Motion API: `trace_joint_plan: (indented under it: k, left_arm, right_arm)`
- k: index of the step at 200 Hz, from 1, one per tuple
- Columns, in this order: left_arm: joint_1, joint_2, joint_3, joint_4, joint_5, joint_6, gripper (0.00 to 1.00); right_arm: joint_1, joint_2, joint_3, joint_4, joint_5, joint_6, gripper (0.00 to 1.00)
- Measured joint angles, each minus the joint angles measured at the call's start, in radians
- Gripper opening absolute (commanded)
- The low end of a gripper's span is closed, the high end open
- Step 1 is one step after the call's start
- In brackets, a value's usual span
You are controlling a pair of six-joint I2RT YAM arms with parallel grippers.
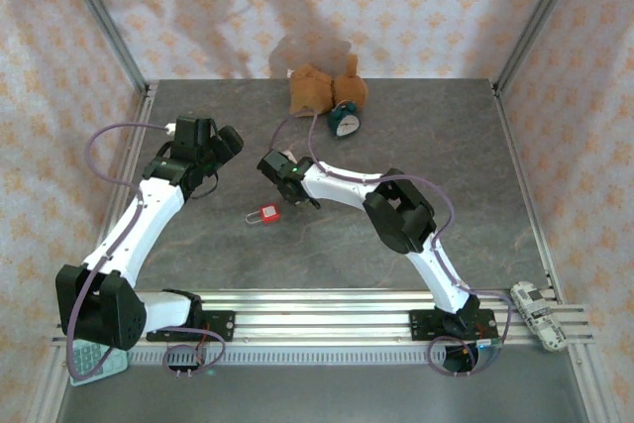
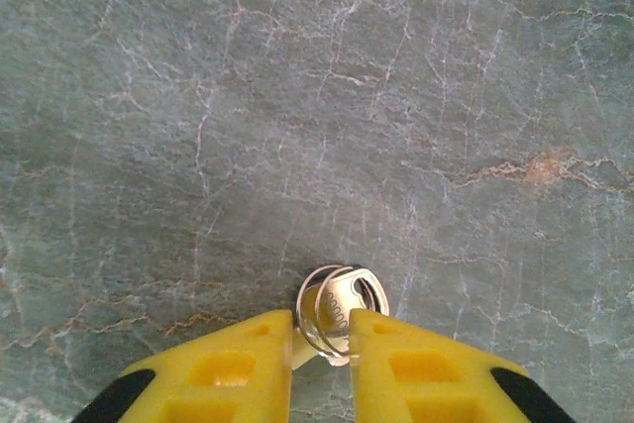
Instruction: Unlock with the key
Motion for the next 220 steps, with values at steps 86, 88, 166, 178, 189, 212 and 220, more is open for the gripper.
trace_joint_plan:
  k: [86,88,166,178,189,212,220]
  left_arm:
    - [0.0,-0.041,-0.029,0.014,-0.026,0.008,0.85]
    - [0.0,-0.042,-0.029,0.014,-0.026,0.009,0.85]
    - [0.0,-0.044,-0.031,0.024,-0.026,0.016,0.84]
    - [0.0,-0.044,-0.035,0.031,-0.025,0.017,0.84]
    - [0.0,-0.044,-0.036,0.033,-0.025,0.017,0.84]
    - [0.0,-0.044,-0.036,0.041,-0.024,0.02,0.84]
    - [0.0,-0.044,-0.036,0.043,-0.022,0.021,0.84]
  right_arm:
    - [-0.02,-0.001,0.0,0.003,-0.017,0.014,0.05]
    - [-0.02,-0.001,0.0,0.004,-0.018,0.017,0.05]
    - [-0.038,-0.113,-0.112,0.054,-0.07,0.085,0.01]
    - [-0.042,-0.135,-0.127,0.065,-0.082,0.098,0.01]
    - [-0.046,-0.152,-0.14,0.079,-0.092,0.11,0.02]
    - [-0.053,-0.163,-0.146,0.093,-0.111,0.119,0.14]
    - [-0.054,-0.161,-0.146,0.089,-0.114,0.118,0.18]
